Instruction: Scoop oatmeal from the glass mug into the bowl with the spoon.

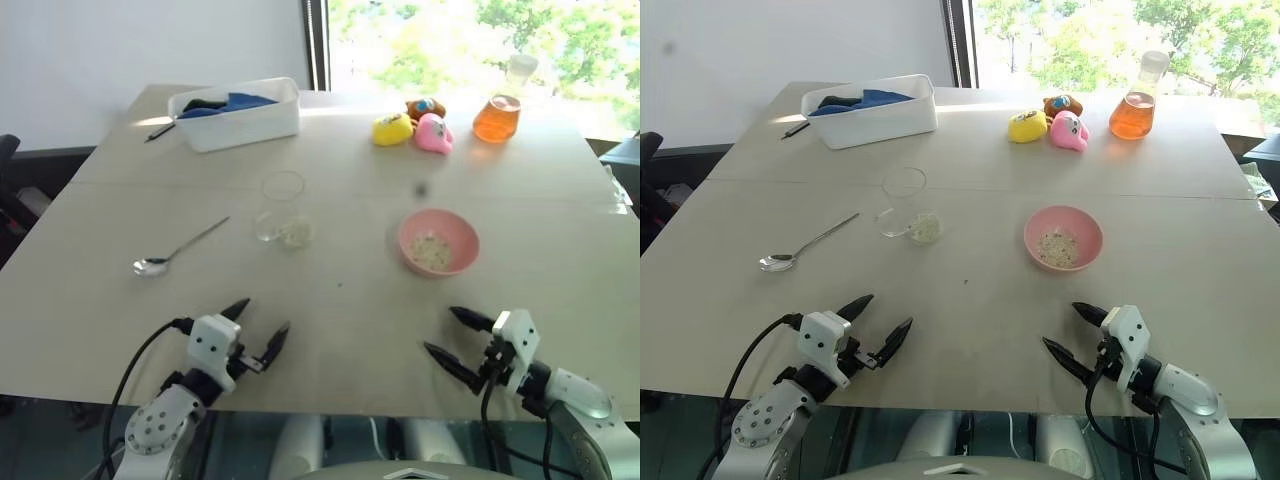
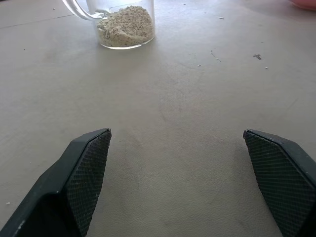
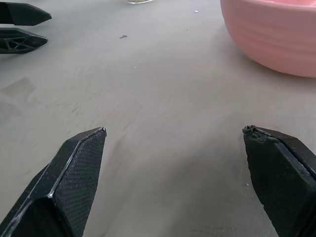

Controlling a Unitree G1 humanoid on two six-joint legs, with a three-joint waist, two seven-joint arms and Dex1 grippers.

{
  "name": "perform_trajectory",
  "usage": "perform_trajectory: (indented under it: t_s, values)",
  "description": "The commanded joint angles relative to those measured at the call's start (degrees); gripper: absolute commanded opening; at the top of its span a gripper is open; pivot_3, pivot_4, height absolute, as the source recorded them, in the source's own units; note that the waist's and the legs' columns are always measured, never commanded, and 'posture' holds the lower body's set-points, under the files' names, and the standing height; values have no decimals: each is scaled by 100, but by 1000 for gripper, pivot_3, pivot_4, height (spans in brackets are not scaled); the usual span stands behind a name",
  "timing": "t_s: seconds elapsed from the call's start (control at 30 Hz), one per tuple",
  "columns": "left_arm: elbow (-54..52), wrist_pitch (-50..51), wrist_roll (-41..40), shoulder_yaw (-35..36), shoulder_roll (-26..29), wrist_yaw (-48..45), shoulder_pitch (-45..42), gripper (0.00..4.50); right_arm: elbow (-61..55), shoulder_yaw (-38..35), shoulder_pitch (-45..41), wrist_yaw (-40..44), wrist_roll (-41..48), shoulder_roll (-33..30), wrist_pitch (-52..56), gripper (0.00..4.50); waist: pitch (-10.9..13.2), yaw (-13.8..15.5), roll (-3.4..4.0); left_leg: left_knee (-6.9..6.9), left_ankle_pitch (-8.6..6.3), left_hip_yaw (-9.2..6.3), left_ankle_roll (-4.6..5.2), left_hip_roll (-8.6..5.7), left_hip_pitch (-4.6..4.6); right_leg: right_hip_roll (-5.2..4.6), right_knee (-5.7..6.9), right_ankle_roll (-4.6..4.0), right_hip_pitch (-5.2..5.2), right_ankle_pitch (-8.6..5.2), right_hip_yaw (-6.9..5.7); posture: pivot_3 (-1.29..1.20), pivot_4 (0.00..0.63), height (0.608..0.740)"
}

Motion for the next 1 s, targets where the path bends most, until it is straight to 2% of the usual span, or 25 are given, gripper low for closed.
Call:
perform_trajectory:
  t_s: [0.03,0.13,0.27,0.37,0.5,0.7,0.83,1.0]
  values:
    - [82,37,-8,220,43,93,-68,4500,-224,-2,-170,58,181,-21,70,4488,0,0,0,0,0,0,0,0,0,0,0,0,0,0,0,0,150,740]
    - [372,96,-56,503,225,108,-346,4500,-655,94,-413,346,527,-300,529,4488,1,1,1,0,0,-1,0,0,0,2,1,0,0,0,-1,0,150,740]
    - [897,355,-340,1022,764,-118,-1087,4500,-1486,114,-1395,208,1377,-575,1553,4488,8,-12,-1,5,0,-1,1,1,2,10,11,1,-2,1,-5,0,150,740]
    - [1284,607,-652,1344,1091,-295,-1625,4500,-1693,144,-1730,-4,1567,-557,1884,4488,2,9,-18,6,1,-16,1,4,0,16,9,1,-2,1,-25,0,150,740]
    - [2281,706,-655,1558,1661,-571,-2505,4500,-1698,211,-1934,-114,1547,-530,2001,4488,9,50,-24,6,1,-22,0,-8,-28,14,-1,1,-17,1,-43,0,150,740]
    - [4036,764,-201,1043,2441,-1269,-3718,4500,-1626,301,-1978,-19,1384,-557,1900,4488,13,10,-27,9,1,-17,1,-14,-34,13,-2,3,-23,2,-47,0,150,740]
    - [4973,800,119,563,2623,-1709,-4354,4500,-1573,328,-2033,-68,1323,-479,1848,4488,14,5,-27,10,1,-19,0,-12,-35,21,2,3,-25,2,-52,0,150,740]
    - [6064,1576,133,261,2733,-2412,-5068,4500,-1580,310,-2001,-192,1303,-352,1827,4488,13,8,-27,12,2,-18,1,-12,-33,24,8,4,-25,2,-52,0,150,740]
